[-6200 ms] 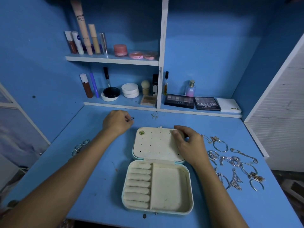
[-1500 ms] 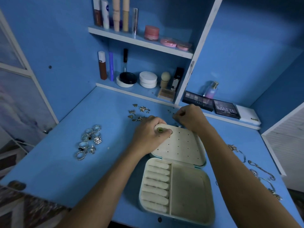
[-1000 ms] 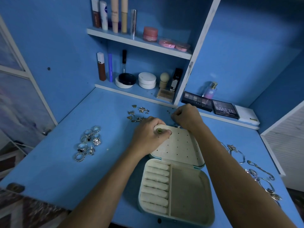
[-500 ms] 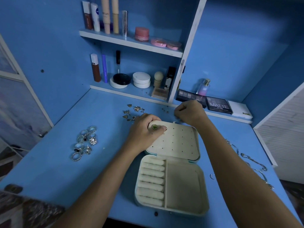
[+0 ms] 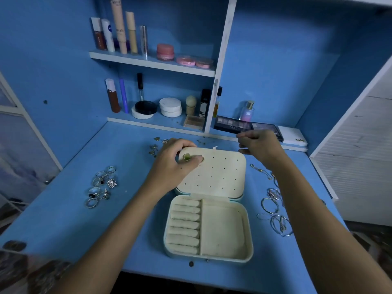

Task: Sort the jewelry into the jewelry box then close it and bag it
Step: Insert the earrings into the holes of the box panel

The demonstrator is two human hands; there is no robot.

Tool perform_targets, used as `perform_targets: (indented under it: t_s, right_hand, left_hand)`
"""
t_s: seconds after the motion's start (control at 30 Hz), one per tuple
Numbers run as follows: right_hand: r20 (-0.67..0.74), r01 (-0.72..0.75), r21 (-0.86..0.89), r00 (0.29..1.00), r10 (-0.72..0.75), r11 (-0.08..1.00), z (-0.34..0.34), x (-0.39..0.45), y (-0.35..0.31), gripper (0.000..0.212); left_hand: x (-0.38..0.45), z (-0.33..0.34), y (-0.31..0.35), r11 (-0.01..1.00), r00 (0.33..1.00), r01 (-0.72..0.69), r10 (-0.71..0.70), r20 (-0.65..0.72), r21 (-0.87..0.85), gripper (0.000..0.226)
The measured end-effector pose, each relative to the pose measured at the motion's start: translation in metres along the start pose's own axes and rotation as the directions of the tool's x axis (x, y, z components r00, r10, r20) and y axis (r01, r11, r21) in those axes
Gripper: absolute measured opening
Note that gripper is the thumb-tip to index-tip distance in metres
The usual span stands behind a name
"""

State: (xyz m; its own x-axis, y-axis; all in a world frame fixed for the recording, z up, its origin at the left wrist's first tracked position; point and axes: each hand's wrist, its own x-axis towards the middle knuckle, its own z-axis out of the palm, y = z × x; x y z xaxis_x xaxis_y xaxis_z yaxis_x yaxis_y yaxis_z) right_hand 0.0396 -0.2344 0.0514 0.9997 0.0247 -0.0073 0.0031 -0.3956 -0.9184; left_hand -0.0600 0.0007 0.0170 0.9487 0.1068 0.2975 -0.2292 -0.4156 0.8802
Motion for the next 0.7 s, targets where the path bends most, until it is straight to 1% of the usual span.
perform_targets:
  t_s: [0.07,0.2,0.3,0.47,0.6,0.7]
  right_hand:
    - [0.0,0.02,0.042,1.0,-0.02,0.999,-0.001,-0.006,0.0,0.013]
    - [0.026,0.056,0.1,0.998,-0.059,0.993,0.003,-0.016,0.0,0.014]
    - [0.048,0.064,0.115,0.996,-0.07,0.991,0.006,-0.022,-0.002,0.016]
    - [0.085,0.087,0.074,0.992,-0.093,0.993,0.012,-0.034,-0.004,0.019]
    - [0.14,0.097,0.05,0.985,-0.103,0.994,0.017,-0.045,-0.006,0.017]
    - [0.189,0.097,0.022,0.977,-0.099,0.995,0.02,-0.055,-0.009,0.016]
  left_hand:
    - [-0.005,-0.003,0.004,0.999,0.999,-0.046,0.046,-0.024,-0.002,0.02]
    - [-0.019,-0.006,0.01,0.983,0.981,-0.182,0.182,-0.065,0.007,0.023]
    - [-0.033,-0.008,0.012,0.957,0.953,-0.291,0.291,-0.09,0.008,0.021]
    - [-0.056,-0.007,0.01,0.899,0.888,-0.436,0.436,-0.144,0.033,0.018]
    - [-0.071,-0.005,0.005,0.861,0.844,-0.502,0.509,-0.168,0.087,0.017]
    - [-0.081,-0.004,-0.001,0.85,0.833,-0.52,0.527,-0.167,0.084,0.015]
